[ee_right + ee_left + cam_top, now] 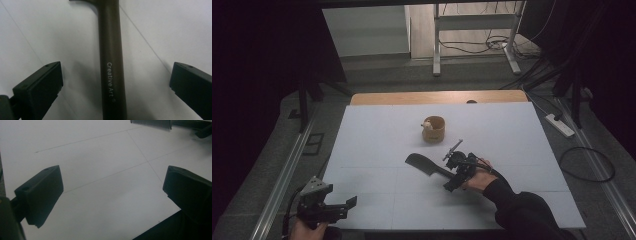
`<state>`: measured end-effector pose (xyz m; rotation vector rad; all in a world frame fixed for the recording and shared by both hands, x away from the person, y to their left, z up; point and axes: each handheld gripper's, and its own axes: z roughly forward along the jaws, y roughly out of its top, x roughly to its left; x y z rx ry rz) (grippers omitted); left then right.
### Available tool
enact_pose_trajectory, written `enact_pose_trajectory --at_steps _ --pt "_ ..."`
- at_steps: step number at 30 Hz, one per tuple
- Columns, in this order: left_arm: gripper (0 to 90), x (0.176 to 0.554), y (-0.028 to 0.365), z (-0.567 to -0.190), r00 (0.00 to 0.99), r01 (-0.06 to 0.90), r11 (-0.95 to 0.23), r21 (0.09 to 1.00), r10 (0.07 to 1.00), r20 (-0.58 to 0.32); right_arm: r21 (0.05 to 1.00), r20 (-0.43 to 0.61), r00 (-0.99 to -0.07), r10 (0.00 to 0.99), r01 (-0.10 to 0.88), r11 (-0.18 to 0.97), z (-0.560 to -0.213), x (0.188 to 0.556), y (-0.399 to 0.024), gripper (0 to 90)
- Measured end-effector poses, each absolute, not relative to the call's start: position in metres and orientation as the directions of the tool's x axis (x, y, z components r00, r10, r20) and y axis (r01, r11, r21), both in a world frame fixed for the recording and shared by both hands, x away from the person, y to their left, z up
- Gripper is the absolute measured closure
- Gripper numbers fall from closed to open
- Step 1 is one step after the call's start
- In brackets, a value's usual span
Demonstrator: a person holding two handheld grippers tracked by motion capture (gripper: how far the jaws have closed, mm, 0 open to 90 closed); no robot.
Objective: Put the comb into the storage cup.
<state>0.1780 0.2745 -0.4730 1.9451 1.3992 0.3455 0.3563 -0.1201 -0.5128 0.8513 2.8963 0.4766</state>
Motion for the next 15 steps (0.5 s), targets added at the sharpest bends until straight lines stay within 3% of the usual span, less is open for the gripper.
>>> enact_pose_trajectory --at_steps 15 --pt "3.7 0.1781 0.2743 -0.4729 0.380 0.719 -0.169 0.674 0.907 -0.179 0.303 -0.029 -0.848 0.529 0.497 0.813 -0.5155 0.3539 -0.1183 0.0"
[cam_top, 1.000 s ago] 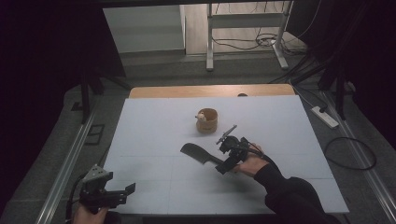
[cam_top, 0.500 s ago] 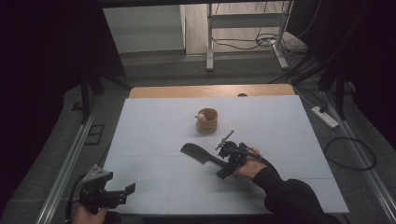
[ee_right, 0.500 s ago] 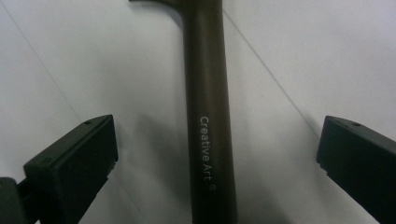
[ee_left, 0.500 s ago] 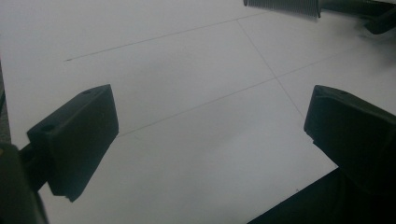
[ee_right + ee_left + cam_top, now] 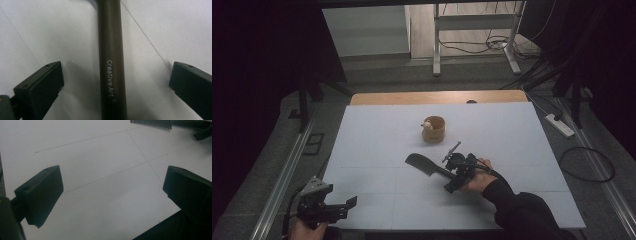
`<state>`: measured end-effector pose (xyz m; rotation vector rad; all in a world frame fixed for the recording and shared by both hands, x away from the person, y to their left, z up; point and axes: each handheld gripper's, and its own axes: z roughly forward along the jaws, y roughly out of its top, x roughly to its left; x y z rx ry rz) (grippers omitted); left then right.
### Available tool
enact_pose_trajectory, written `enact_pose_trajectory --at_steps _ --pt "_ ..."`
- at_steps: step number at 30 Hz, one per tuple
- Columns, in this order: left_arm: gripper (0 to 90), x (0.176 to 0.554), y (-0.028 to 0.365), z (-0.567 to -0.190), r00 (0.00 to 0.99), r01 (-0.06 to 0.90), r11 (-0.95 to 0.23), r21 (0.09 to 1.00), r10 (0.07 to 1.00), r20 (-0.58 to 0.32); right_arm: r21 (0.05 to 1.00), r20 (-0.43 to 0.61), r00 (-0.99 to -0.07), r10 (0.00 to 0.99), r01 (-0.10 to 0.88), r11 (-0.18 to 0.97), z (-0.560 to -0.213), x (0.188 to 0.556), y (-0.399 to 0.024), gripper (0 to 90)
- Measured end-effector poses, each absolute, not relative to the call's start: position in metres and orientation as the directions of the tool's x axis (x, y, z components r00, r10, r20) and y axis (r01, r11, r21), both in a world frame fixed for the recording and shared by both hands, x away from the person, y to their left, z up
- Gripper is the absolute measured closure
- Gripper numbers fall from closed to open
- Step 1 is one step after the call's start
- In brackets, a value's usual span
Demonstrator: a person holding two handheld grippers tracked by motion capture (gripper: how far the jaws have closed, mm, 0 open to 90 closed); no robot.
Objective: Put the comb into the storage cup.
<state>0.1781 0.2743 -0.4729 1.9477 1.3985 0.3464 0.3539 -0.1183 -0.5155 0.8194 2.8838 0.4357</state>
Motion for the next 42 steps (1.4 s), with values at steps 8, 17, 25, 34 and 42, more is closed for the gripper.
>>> enact_pose_trajectory --at_steps 8,17,25,34,42 --pt "3.7 0.178 0.274 -0.473 0.381 0.719 -0.170 0.674 0.907 -0.177 0.307 -0.031 -0.848 0.530 0.496 0.812 -0.508 0.355 -0.120 20.5" --pt "3.8 0.179 0.274 -0.473 0.382 0.719 -0.172 0.674 0.907 -0.176 0.329 -0.030 -0.866 0.500 0.463 0.823 -0.501 0.354 -0.121 61.6" --pt "3.7 0.178 0.274 -0.473 0.381 0.718 -0.171 0.675 0.908 -0.175 0.353 -0.033 -0.882 0.471 0.431 0.831 -0.502 0.351 -0.123 72.1" --pt "0.0 0.177 0.272 -0.472 0.402 0.707 -0.191 0.681 0.901 -0.164 0.385 -0.043 -0.887 0.459 0.409 0.827 -0.502 0.347 -0.127 72.2" --pt "0.0 0.179 0.271 -0.471 0.417 0.701 -0.193 0.687 0.892 -0.175 0.430 -0.053 -0.893 0.447 0.384 0.817 -0.494 0.341 -0.133 72.3"
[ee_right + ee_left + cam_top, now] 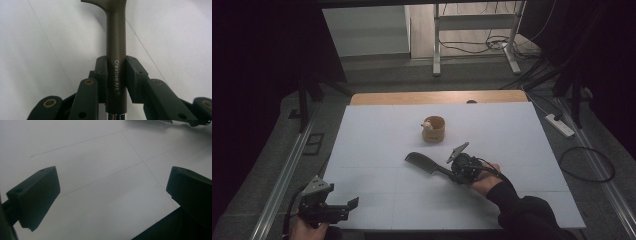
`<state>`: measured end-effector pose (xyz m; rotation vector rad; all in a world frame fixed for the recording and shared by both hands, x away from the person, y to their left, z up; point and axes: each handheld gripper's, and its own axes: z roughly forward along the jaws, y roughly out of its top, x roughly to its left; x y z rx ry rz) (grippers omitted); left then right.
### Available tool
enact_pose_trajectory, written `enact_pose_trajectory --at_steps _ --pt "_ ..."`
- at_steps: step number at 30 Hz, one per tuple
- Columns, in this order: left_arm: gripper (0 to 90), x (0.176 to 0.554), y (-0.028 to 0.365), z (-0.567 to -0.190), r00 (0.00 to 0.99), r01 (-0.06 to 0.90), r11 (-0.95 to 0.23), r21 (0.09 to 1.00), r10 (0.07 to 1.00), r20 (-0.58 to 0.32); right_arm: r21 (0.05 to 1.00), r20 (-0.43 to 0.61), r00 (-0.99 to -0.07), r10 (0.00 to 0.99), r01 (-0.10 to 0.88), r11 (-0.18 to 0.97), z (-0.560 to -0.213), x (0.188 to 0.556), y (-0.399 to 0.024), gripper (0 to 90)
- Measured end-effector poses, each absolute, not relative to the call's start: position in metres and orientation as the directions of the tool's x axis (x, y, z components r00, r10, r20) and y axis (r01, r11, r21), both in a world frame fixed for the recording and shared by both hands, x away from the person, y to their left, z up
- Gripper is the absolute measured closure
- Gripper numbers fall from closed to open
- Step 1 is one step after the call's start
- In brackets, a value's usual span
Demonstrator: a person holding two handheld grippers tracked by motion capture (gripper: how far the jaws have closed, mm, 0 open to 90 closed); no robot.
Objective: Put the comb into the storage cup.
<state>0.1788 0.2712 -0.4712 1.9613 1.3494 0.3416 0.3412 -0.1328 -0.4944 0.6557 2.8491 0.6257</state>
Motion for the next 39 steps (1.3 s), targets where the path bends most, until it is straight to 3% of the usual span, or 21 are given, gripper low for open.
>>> enact_pose_trajectory --at_steps 8,19,39 --pt "0.0 0.188 0.265 -0.470 0.502 0.633 -0.214 0.744 0.845 -0.184 0.476 -0.075 -0.904 0.420 0.338 0.812 -0.483 0.331 -0.139 72.3" --pt "0.0 0.208 0.253 -0.456 0.549 0.588 -0.205 0.783 0.811 -0.201 0.531 -0.108 -0.911 0.398 0.285 0.798 -0.470 0.318 -0.152 72.3" --pt "0.0 0.257 0.225 -0.438 0.601 0.586 -0.187 0.788 0.753 -0.268 0.606 -0.134 -0.911 0.390 0.236 0.760 -0.451 0.300 -0.174 72.3"
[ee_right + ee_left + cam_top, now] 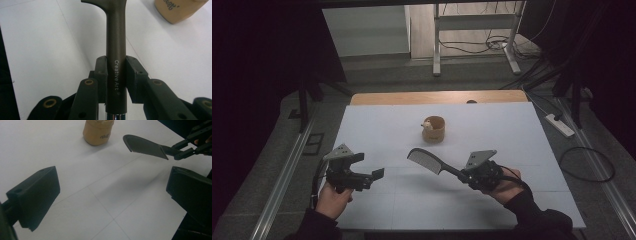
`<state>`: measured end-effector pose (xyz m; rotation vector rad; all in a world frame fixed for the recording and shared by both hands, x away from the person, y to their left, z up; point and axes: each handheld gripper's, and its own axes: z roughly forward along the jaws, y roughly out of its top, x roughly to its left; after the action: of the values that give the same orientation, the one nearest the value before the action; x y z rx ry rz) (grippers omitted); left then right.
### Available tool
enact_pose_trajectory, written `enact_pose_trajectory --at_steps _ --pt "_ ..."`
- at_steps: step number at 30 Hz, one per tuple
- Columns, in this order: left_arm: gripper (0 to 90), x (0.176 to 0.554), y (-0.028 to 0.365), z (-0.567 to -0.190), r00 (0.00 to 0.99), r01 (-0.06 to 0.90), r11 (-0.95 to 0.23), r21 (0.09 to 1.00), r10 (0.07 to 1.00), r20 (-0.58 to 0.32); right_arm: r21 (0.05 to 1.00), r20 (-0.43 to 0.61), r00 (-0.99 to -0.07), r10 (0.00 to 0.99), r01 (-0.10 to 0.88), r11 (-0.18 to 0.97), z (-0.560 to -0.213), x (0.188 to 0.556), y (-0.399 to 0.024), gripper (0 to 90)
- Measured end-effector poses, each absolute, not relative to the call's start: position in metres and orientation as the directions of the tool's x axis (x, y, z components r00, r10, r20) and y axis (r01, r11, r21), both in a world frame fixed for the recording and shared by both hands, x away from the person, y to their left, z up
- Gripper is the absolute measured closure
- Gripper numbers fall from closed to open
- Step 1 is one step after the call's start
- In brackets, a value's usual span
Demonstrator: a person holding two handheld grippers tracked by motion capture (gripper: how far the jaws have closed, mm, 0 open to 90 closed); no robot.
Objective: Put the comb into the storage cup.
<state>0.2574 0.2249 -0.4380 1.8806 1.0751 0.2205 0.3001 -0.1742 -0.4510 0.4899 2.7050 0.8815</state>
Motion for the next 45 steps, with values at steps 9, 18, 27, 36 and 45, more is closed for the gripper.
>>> enact_pose_trajectory --at_steps 9,18,27,36,45 --pt "0.0 0.272 0.209 -0.433 0.624 0.591 -0.193 0.783 0.724 -0.293 0.632 -0.150 -0.909 0.388 0.214 0.745 -0.445 0.292 -0.183 72.3" --pt "0.0 0.284 0.200 -0.429 0.632 0.602 -0.162 0.782 0.695 -0.343 0.653 -0.152 -0.906 0.394 0.208 0.728 -0.441 0.284 -0.189 72.3" --pt "0.0 0.299 0.176 -0.421 0.663 0.594 -0.180 0.784 0.662 -0.350 0.678 -0.165 -0.898 0.408 0.197 0.708 -0.437 0.276 -0.194 72.3" --pt "0.0 0.311 0.162 -0.415 0.685 0.597 -0.176 0.783 0.620 -0.383 0.693 -0.169 -0.895 0.413 0.190 0.696 -0.436 0.270 -0.197 72.3" --pt "0.0 0.321 0.150 -0.415 0.705 0.604 -0.196 0.773 0.583 -0.403 0.704 -0.175 -0.893 0.415 0.181 0.686 -0.435 0.264 -0.198 72.3"
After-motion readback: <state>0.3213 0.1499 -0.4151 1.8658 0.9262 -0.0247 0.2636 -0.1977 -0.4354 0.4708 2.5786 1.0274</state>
